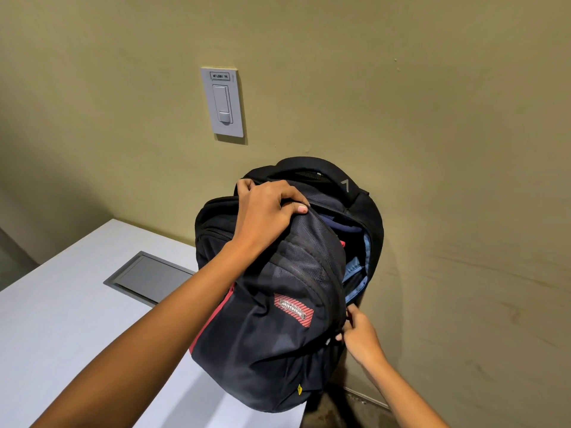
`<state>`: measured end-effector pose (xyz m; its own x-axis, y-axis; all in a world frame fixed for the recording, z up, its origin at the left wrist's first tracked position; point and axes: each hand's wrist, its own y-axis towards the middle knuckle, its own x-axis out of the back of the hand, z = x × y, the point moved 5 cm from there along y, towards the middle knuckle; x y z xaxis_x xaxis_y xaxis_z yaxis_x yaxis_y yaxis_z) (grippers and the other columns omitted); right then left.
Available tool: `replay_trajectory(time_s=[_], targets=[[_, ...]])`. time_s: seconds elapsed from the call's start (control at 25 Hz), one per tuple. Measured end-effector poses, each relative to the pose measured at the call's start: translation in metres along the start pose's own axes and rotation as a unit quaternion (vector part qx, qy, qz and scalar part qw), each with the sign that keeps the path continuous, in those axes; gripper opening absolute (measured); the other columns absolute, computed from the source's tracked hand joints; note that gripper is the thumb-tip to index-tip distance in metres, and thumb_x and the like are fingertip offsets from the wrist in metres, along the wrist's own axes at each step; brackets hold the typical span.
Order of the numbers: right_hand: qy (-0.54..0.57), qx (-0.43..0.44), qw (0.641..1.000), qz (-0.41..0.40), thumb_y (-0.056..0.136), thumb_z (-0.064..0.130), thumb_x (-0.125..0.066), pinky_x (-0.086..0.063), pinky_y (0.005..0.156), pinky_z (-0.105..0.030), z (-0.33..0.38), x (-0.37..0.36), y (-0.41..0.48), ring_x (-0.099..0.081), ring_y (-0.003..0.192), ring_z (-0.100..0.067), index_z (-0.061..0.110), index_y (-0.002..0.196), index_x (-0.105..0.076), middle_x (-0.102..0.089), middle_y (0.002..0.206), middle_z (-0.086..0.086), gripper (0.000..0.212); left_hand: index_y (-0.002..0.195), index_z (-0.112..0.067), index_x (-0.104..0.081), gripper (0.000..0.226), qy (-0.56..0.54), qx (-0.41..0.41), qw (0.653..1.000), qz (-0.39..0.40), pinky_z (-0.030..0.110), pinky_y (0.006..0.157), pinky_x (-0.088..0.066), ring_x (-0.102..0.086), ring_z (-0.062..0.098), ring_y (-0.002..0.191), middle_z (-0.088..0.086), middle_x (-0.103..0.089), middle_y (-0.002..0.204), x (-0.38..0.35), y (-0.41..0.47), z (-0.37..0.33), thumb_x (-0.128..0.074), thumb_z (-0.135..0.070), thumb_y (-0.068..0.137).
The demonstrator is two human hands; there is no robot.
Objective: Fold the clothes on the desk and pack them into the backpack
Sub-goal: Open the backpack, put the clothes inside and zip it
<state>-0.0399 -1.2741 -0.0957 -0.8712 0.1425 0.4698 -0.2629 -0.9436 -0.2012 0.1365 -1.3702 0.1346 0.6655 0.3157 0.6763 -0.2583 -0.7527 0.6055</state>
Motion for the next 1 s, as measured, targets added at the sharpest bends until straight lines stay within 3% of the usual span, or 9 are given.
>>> replay_trajectory(time_s=[0.12, 0.2, 0.32, 0.44, 0.6, 0.72, 0.84, 0.92, 1.0], targets=[[-0.066, -0.005, 0.997, 0.028, 0.088, -0.014, -0.039, -0.035, 0.056, -0.02, -0.006, -0.001, 0.008, -0.046, 0.064, -0.014, 0.014, 0.087, -0.054, -0.052, 0.071, -0.002, 0.031, 0.077, -0.036, -0.072, 0.006, 0.012, -0.001, 1.0, 0.0, 0.03, 0.077, -0.015, -0.054, 0.0, 0.083, -0.019, -0.069, 0.084, 0.002, 0.0, -0.002, -0.072, -0.031, 0.08], [-0.002, -0.056, 0.996, 0.071, 0.091, -0.011, -0.041, -0.037, 0.054, -0.024, -0.017, -0.01, 0.006, -0.045, 0.055, -0.013, 0.012, 0.077, -0.053, -0.05, 0.063, -0.004, 0.03, 0.077, -0.036, -0.071, 0.007, 0.014, 0.001, 1.0, -0.004, 0.029, 0.077, -0.015, -0.053, -0.001, 0.082, -0.019, -0.068, 0.084, 0.003, -0.001, -0.003, -0.072, -0.031, 0.08], [0.124, -0.11, 0.982, 0.09, 0.097, -0.006, -0.042, -0.036, 0.045, -0.018, -0.024, -0.011, 0.002, -0.044, 0.044, -0.004, 0.01, 0.066, -0.053, -0.05, 0.052, 0.001, 0.036, 0.079, -0.035, -0.072, 0.006, 0.015, 0.005, 1.0, -0.015, 0.03, 0.079, -0.015, -0.05, -0.002, 0.078, -0.019, -0.068, 0.084, 0.004, -0.006, -0.003, -0.071, -0.03, 0.082], [0.209, -0.12, 0.967, 0.081, 0.099, 0.005, -0.048, -0.035, 0.045, -0.017, -0.011, 0.006, 0.001, -0.04, 0.043, -0.005, 0.011, 0.065, -0.054, -0.046, 0.05, 0.002, 0.035, 0.08, -0.035, -0.072, 0.006, 0.028, 0.013, 0.999, -0.032, 0.032, 0.081, -0.017, -0.053, 0.0, 0.08, -0.018, -0.07, 0.086, 0.005, -0.009, -0.004, -0.071, -0.03, 0.083], [0.183, -0.071, 0.98, 0.043, 0.097, 0.013, -0.054, -0.035, 0.049, -0.018, 0.011, 0.027, -0.004, -0.039, 0.046, -0.007, 0.011, 0.063, -0.058, -0.047, 0.051, 0.004, 0.034, 0.081, -0.035, -0.071, 0.005, 0.053, 0.024, 0.997, -0.042, 0.032, 0.084, -0.018, -0.053, 0.004, 0.086, -0.018, -0.069, 0.085, 0.005, -0.013, -0.005, -0.069, -0.03, 0.084], [0.193, -0.059, 0.979, 0.004, 0.095, 0.014, -0.058, -0.035, 0.05, -0.02, 0.021, 0.035, -0.008, -0.04, 0.048, -0.008, 0.01, 0.065, -0.064, -0.048, 0.048, 0.006, 0.031, 0.091, -0.035, -0.068, 0.007, 0.051, 0.048, 0.993, -0.094, 0.031, 0.086, -0.016, -0.048, 0.009, 0.105, -0.02, -0.065, 0.095, 0.007, -0.029, -0.016, -0.064, -0.03, 0.089], [0.174, -0.058, 0.981, -0.058, 0.09, 0.016, -0.064, -0.035, 0.055, -0.027, 0.026, 0.039, -0.008, -0.043, 0.051, -0.012, 0.012, 0.062, -0.067, -0.051, 0.049, 0.005, 0.029, 0.102, -0.03, -0.066, 0.013, 0.077, -0.066, 0.986, -0.129, 0.036, 0.088, -0.022, -0.045, 0.014, 0.115, -0.017, -0.062, 0.106, 0.0, -0.062, -0.06, -0.058, -0.029, 0.092], [0.12, -0.053, 0.986, -0.106, 0.087, 0.012, -0.064, -0.033, 0.055, -0.03, 0.025, 0.044, -0.007, -0.046, 0.054, -0.015, 0.014, 0.056, -0.063, -0.055, 0.05, 0.004, 0.03, 0.097, -0.026, -0.065, 0.014, 0.126, -0.196, 0.971, -0.052, 0.038, 0.086, -0.025, -0.05, 0.017, 0.111, -0.013, -0.062, 0.102, -0.026, -0.091, -0.094, -0.057, -0.023, 0.087], [0.079, -0.053, 0.984, -0.15, 0.084, 0.004, -0.059, -0.033, 0.053, -0.03, 0.022, 0.051, -0.008, -0.047, 0.058, -0.017, 0.014, 0.056, -0.06, -0.056, 0.053, 0.002, 0.03, 0.085, -0.024, -0.064, 0.016, 0.207, -0.23, 0.949, 0.069, 0.036, 0.084, -0.026, -0.056, 0.019, 0.097, -0.008, -0.061, 0.088, -0.064, -0.114, -0.107, -0.057, -0.019, 0.071]])
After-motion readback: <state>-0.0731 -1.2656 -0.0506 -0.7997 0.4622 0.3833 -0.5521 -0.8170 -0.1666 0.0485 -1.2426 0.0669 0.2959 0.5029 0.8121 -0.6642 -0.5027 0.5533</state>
